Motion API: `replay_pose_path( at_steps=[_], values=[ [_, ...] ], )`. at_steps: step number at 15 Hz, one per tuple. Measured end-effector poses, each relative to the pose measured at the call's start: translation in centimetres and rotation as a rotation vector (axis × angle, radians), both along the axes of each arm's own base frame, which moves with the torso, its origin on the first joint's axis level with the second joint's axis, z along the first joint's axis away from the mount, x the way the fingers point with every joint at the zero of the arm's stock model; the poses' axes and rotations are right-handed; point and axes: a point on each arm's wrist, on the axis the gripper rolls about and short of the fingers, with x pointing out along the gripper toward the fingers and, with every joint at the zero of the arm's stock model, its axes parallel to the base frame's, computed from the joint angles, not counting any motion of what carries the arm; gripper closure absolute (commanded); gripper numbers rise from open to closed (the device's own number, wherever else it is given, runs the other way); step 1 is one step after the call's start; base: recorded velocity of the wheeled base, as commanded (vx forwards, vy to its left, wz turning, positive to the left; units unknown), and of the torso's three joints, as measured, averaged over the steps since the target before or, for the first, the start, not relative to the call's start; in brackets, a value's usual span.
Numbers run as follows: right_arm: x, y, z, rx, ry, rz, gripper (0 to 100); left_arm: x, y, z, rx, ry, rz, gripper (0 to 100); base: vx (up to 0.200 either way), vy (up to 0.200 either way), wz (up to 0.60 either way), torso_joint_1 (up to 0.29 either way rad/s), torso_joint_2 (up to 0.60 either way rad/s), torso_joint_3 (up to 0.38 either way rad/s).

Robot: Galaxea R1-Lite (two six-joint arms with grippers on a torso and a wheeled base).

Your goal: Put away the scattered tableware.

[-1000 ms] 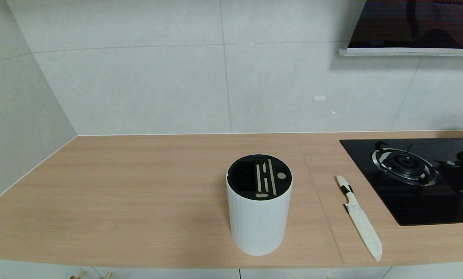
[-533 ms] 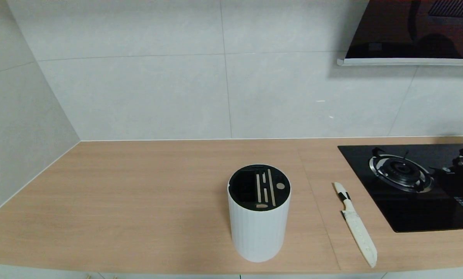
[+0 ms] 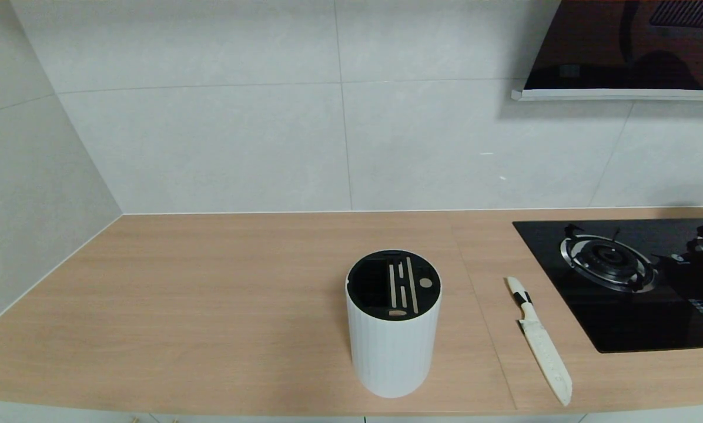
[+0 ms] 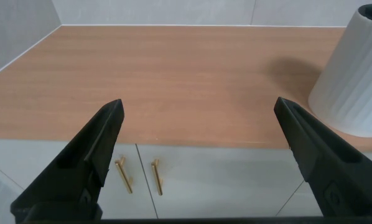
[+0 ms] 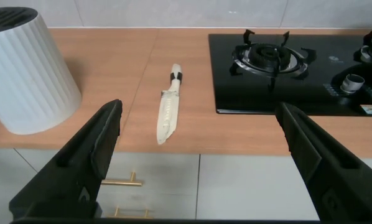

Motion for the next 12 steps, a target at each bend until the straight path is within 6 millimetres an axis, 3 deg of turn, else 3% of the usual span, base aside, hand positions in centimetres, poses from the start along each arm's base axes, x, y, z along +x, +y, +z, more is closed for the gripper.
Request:
replay_pose_path(
  at_steps=[3, 6, 12],
  values=[
    [-0.1, 0.0, 0.5, 0.006, -0.010, 0.016, 0, 0.0, 0.0, 0.0, 0.001, 0.000, 0.001, 0, 0.000, 0.000, 0.00, 0.000, 0.00, 0.000],
    [-0.6, 0.1, 3.9, 0.044, -0.073, 0.086, 0, 0.0, 0.0, 0.0, 0.002, 0.000, 0.000, 0, 0.000, 0.000, 0.00, 0.000, 0.00, 0.000],
    [3.3, 0.4, 7.5, 0.044, 0.151, 0.183, 0, 0.0, 0.0, 0.0, 0.001, 0.000, 0.000, 0, 0.000, 0.000, 0.00, 0.000, 0.00, 0.000]
  ],
)
